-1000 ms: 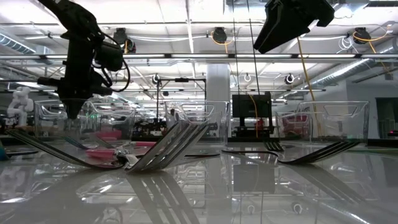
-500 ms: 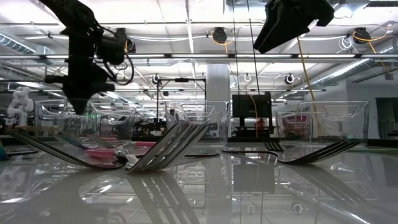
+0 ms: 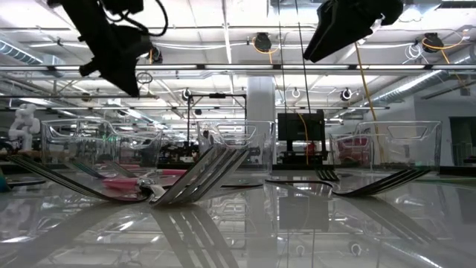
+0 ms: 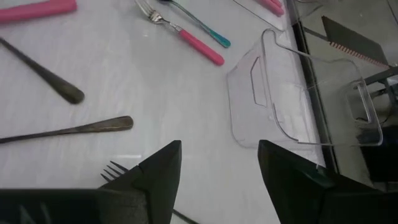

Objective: Sort silverware by color (type)
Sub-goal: Put the pink fork into the left transparent bin

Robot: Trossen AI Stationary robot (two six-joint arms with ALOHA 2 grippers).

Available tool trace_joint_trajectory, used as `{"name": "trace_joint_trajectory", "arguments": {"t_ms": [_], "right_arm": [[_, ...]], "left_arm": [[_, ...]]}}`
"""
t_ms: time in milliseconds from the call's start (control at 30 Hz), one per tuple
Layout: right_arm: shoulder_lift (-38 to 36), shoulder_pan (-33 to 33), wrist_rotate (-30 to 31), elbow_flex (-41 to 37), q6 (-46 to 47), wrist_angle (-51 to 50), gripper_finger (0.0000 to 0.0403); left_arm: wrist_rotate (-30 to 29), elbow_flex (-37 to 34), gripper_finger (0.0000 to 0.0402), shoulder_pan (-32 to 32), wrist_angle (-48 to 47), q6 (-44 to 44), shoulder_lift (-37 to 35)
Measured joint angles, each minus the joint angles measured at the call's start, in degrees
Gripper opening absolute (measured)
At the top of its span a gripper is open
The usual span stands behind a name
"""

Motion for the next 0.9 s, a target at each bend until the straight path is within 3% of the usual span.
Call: {"name": "trace_joint_trajectory", "arguments": {"t_ms": [200, 400, 567, 900], "right_arm": [[0.0, 0.0, 0.0, 0.0, 5.0, 0.0, 0.0207], [1.7, 0.3, 0.0, 0.0, 11.9, -0.5, 0.0207], [6.0, 2.0, -0.1, 0.0, 17.2, -0.4, 0.0207], [13.7, 6.8, -4.6, 0.0, 28.0, 2.4, 0.0207]], "left_arm": [[-8.1, 0.0, 0.0034, -14.1, 4.0, -2.3, 2.9], [-13.1, 0.0, 0.0034, -24.2, 8.5, -2.0, 5.1], [-16.1, 0.0, 0.0034, -29.0, 10.8, -1.9, 7.0], [-15.5, 0.0, 0.0034, -32.7, 14.4, -0.9, 12.1]]}}
